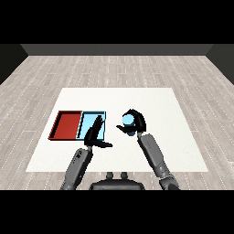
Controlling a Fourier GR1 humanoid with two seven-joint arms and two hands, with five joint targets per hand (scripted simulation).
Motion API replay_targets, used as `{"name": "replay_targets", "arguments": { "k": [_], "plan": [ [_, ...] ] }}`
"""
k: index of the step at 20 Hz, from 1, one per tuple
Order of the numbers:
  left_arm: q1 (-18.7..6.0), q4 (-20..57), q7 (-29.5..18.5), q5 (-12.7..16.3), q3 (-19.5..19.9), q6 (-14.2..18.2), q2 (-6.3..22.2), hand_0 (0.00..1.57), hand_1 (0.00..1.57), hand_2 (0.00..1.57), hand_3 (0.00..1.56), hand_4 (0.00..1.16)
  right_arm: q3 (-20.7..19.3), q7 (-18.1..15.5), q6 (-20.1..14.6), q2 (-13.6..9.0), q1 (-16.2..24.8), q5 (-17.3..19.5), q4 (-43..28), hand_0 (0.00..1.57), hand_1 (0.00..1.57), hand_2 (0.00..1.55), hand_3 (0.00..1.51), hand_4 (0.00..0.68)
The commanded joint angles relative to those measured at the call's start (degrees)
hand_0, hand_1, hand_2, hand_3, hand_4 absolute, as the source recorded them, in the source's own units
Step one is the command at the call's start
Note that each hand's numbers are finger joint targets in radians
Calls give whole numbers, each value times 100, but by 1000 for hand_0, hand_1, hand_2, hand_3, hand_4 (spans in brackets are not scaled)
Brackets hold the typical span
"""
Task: Pick the blue can and put it in the blue box
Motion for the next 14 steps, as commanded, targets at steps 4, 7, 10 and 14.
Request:
{"name": "replay_targets", "arguments": {
  "k": [4,7,10,14],
  "plan": [
    [-817,892,-108,131,-305,498,-3,0,0,0,0,0,340,197,-89,2,133,46,-448,1441,1441,1453,1431,606],
    [-887,1126,-394,155,-622,659,-3,0,0,0,0,0,490,290,-127,3,-189,81,-376,1425,1425,1455,1423,624],
    [-1035,1466,-546,333,-931,990,-3,0,0,0,0,0,723,-309,-413,3,-116,-219,65,1420,1420,1458,1426,615],
    [-1012,1246,-373,369,-757,895,-3,0,0,0,0,0,1058,16,-629,3,-25,-46,-173,1432,1432,1464,1425,608]
  ]
}}
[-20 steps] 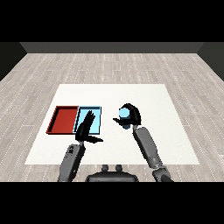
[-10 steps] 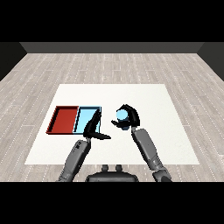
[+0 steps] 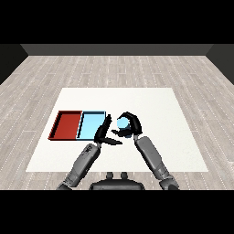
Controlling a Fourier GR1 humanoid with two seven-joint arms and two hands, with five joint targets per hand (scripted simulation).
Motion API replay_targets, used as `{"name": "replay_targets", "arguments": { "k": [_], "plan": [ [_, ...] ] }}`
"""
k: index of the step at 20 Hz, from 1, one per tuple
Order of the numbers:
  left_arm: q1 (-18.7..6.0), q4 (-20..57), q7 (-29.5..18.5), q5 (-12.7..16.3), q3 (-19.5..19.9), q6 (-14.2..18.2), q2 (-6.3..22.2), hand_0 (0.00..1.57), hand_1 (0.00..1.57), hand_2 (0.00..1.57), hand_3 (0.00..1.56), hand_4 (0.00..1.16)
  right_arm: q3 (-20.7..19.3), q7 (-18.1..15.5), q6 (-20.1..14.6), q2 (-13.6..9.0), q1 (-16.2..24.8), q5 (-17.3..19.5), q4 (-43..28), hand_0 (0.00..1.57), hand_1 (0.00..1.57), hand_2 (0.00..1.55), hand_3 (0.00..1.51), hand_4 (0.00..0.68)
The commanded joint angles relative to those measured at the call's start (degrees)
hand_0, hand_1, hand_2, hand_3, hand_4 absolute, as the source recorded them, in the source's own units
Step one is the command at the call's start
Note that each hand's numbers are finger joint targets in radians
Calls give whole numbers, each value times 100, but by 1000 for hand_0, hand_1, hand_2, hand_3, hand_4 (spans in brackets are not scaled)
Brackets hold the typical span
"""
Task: Pick the blue can and put it in the blue box
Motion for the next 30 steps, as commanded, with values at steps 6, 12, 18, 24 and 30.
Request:
{"name": "replay_targets", "arguments": {
  "k": [6,12,18,24,30],
  "plan": [
    [-365,499,-139,229,-100,108,-1,0,0,0,0,0,289,187,-167,8,-184,113,-225,1435,1435,1459,1416,611],
    [-389,-26,288,157,-14,-18,53,0,0,0,0,0,590,-318,-343,8,-317,-285,439,1429,1429,1457,1421,622],
    [-776,1233,-710,476,-346,243,0,0,0,0,0,0,1011,475,-641,8,-197,-235,-496,1479,1479,1465,1415,598],
    [-275,272,-202,364,-432,176,-1,0,0,0,0,0,964,-452,-483,8,-299,-424,423,1441,1441,1453,1407,573],
    [-1142,971,-247,598,-447,524,-1,0,0,0,0,0,855,-15,-346,8,-383,-418,130,1479,1479,1462,1398,541]
  ]
}}
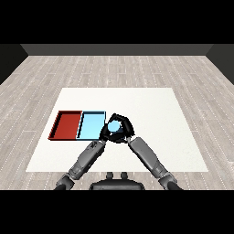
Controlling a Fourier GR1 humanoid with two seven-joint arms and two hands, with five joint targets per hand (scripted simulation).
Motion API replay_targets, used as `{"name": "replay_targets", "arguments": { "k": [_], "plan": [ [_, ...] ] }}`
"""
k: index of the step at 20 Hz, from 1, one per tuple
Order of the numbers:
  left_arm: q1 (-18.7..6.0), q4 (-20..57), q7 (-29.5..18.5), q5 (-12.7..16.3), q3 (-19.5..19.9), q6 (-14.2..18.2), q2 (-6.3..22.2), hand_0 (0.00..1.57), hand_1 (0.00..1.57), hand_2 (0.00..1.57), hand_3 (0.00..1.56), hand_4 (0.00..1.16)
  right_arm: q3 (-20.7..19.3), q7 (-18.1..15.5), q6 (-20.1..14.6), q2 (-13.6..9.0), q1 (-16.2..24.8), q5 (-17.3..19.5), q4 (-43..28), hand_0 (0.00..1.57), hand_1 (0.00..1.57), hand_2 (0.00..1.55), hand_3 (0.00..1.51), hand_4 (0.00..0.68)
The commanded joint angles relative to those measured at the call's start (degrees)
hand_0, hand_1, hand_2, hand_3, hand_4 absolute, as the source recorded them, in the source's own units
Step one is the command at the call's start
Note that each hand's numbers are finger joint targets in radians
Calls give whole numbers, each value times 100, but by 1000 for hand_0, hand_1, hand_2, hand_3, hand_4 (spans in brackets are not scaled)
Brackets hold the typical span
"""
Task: Pick the blue can and put it in the blue box
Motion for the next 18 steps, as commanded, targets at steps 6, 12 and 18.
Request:
{"name": "replay_targets", "arguments": {
  "k": [6,12,18],
  "plan": [
    [-103,-31,633,-290,-235,833,-1,0,0,0,0,0,551,-226,-254,3,110,-385,-44,1500,1500,1464,1407,565],
    [-500,-49,924,-996,-590,1284,7,0,0,0,0,0,437,-117,-300,-2,-223,-390,189,1476,1476,1457,1399,559],
    [-617,381,444,-466,-360,1362,6,776,776,789,205,641,433,-242,-161,-2,-43,-536,83,1483,1483,1461,1408,587]
  ]
}}
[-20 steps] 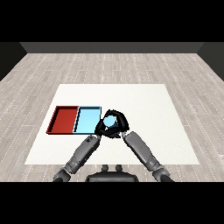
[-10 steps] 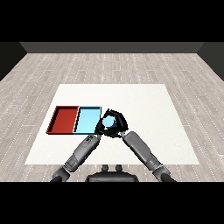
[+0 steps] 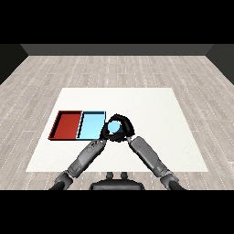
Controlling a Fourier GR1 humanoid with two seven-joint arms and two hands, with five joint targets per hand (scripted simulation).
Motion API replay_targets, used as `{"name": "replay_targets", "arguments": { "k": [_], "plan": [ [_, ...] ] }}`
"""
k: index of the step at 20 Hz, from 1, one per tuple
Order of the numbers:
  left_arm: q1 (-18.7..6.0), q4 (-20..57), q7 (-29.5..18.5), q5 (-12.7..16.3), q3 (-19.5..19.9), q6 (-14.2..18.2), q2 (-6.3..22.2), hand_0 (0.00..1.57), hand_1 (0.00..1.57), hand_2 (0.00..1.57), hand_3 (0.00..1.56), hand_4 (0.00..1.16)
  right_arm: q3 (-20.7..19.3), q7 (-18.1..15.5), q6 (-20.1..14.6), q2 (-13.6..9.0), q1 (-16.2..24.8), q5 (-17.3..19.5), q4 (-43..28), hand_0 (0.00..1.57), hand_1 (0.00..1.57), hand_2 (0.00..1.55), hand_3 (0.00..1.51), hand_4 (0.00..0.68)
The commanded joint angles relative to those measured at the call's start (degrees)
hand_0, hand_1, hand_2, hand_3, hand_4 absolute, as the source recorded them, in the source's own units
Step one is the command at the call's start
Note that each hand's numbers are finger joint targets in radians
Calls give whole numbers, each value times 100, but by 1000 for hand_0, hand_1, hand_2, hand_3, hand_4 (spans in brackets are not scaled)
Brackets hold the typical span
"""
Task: Pick the blue can and put it in the blue box
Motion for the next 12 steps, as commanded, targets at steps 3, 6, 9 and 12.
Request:
{"name": "replay_targets", "arguments": {
  "k": [3,6,9,12],
  "plan": [
    [-388,24,186,202,-242,452,-190,629,629,681,361,654,402,-285,-94,151,99,-336,92,1484,1484,1454,1401,592],
    [-78,-238,350,57,39,414,-188,829,829,859,570,641,51,219,51,150,157,33,-402,1468,1468,1452,1403,576],
    [2,-304,-39,496,155,601,-190,1571,1571,1492,1259,637,-83,194,15,151,-179,-357,8,1457,1457,1454,1410,548],
    [125,-403,-666,388,86,819,-191,1571,1571,1571,1471,702,-124,356,124,99,120,-327,-296,1178,1178,1249,1121,408]
  ]
}}
